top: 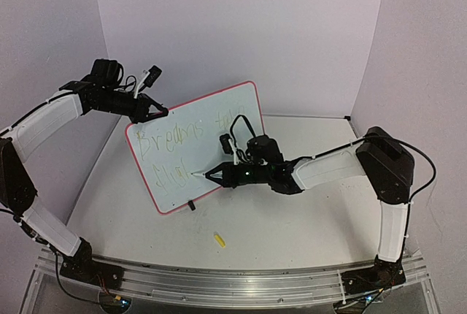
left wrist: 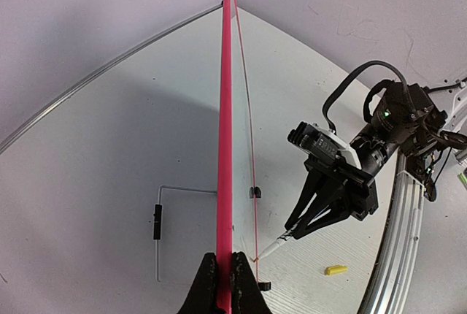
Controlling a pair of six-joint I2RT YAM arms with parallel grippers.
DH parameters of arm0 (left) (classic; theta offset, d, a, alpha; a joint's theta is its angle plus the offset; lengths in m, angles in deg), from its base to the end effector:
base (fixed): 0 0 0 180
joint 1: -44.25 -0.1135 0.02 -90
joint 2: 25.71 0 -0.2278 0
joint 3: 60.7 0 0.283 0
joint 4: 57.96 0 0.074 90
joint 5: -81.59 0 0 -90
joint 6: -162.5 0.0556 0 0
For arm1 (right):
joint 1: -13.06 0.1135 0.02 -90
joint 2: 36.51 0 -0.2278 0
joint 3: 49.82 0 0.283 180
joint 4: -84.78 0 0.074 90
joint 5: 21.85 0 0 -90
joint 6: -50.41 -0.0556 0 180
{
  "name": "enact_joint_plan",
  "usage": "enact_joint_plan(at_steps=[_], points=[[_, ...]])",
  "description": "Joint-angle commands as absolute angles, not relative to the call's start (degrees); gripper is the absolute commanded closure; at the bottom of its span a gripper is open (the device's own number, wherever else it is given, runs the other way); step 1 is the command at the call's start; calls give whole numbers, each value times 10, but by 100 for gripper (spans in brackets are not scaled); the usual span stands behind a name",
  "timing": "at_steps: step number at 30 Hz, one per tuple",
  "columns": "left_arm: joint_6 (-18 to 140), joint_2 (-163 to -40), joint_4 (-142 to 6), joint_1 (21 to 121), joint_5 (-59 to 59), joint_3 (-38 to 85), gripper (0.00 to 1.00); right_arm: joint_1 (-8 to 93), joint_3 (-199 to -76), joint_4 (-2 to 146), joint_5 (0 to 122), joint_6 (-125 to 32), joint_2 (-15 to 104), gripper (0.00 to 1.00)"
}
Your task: Write a sentence on the whiteboard
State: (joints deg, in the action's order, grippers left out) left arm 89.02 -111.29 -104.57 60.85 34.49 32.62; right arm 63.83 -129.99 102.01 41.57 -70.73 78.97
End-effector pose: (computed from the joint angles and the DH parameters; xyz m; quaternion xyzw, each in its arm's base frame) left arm 0.3459 -0.1426 0.3067 0.3906 0.7598 -0.3302 0.4014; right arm 0.2758 0.3771 0.1172 -0.2673 0.7532 0.5151 0.3096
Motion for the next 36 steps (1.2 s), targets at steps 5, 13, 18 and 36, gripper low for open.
enact_joint_plan(at_steps=[5,13,18,36], points=[[916,-1153,-1110,645,358,295,100,633,-1284,1027,443,-711,779,100],[916,-1154,-1110,645,359,296,100,633,-1277,1041,414,-699,743,100],[916,-1154,-1110,646,359,296,100,633,-1267,1046,401,-694,713,100],[916,-1156,-1110,646,359,296,100,633,-1319,1024,418,-695,765,100]])
